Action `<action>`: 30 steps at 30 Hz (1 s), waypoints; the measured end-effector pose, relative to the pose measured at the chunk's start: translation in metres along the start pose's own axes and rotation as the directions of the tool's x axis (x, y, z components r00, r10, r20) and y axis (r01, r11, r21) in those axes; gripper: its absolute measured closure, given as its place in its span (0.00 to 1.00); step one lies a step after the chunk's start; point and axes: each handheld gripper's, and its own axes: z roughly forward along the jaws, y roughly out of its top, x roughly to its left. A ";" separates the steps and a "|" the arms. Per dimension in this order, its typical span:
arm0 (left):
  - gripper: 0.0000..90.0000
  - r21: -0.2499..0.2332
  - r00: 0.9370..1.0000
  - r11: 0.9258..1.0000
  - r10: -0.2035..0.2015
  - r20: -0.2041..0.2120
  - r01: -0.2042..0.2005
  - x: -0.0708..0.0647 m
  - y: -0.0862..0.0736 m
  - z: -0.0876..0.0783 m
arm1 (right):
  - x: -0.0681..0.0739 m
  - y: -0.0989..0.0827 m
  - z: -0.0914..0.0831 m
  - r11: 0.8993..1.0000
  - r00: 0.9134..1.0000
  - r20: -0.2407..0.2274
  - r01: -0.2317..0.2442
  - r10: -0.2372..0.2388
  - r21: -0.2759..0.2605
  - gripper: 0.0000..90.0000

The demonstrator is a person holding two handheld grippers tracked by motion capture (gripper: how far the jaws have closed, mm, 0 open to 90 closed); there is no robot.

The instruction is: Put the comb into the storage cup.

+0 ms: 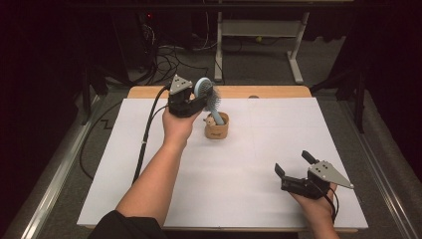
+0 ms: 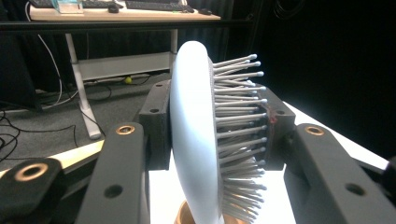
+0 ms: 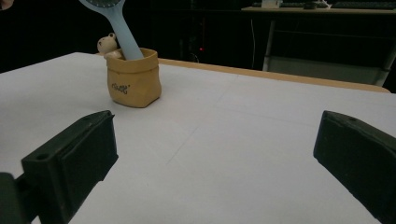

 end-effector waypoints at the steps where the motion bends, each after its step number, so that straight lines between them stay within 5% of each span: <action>1: 0.63 0.002 1.000 1.000 0.001 -0.001 -0.001 0.000 0.000 0.001 | 0.000 0.000 0.000 1.000 1.000 0.000 -0.005 0.005 -0.002 0.00; 30: 0.62 0.027 1.000 0.999 0.017 0.003 -0.017 -0.010 -0.008 0.013 | -0.002 -0.001 0.000 1.000 1.000 -0.003 -0.017 0.017 -0.001 0.00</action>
